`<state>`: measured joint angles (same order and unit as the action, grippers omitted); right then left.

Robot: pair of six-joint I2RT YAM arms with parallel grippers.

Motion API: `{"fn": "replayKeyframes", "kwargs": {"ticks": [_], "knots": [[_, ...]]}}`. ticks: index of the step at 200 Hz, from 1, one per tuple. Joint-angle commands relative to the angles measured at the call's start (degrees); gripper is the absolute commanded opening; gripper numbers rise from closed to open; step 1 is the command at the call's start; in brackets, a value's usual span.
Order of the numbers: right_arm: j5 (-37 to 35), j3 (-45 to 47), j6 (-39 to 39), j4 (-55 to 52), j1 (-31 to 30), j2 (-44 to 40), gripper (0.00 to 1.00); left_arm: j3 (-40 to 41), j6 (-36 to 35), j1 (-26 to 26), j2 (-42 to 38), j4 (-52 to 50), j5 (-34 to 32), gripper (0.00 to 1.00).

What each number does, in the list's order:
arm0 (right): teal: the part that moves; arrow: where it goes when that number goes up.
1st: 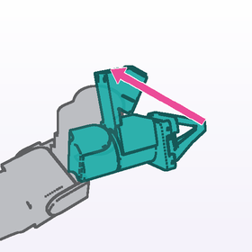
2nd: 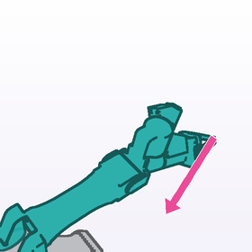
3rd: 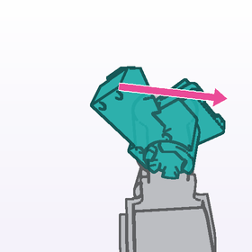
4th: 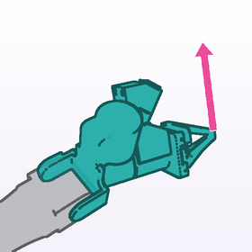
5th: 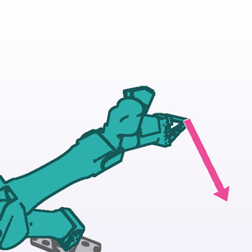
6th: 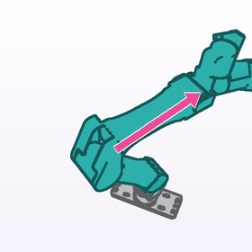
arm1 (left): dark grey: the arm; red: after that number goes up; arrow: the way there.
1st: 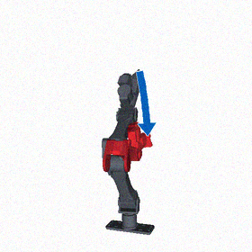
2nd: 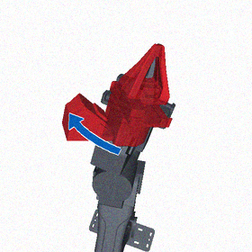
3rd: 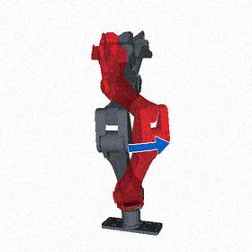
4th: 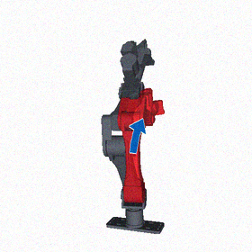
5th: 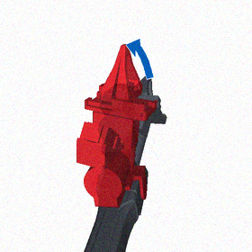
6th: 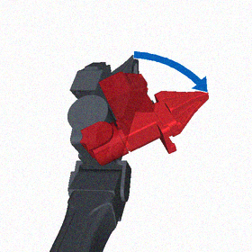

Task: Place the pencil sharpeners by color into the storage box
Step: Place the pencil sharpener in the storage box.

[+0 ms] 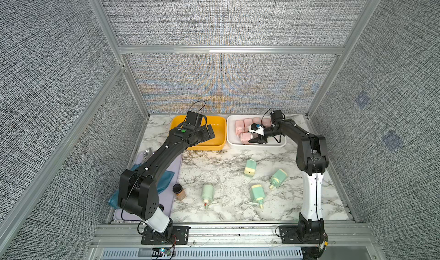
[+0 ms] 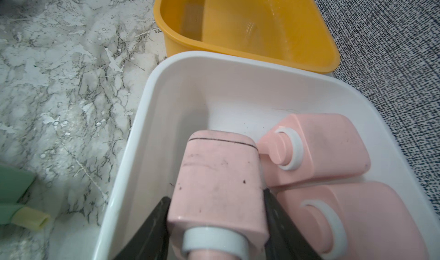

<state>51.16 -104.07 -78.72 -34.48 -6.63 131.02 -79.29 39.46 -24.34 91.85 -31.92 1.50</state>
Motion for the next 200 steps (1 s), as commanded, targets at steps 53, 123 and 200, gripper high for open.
{"fn": "replayKeyframes", "kwargs": {"ticks": [53, 123, 200], "knots": [[-7.94, -1.72, -2.25, -4.49, -0.88, 1.68, 0.61, -0.5, 0.04, 0.08, 1.05, -0.95, -0.23, 1.0], [-8.45, -2.05, -1.64, -3.13, -0.66, 0.23, 0.66, -0.96, 0.09, 0.03, 2.41, -0.89, 0.91, 0.99], [-8.7, 0.45, 1.05, -2.9, -0.75, -6.46, 0.99, -4.11, 0.3, -0.16, 8.92, 1.73, 5.43, 0.99]]}}
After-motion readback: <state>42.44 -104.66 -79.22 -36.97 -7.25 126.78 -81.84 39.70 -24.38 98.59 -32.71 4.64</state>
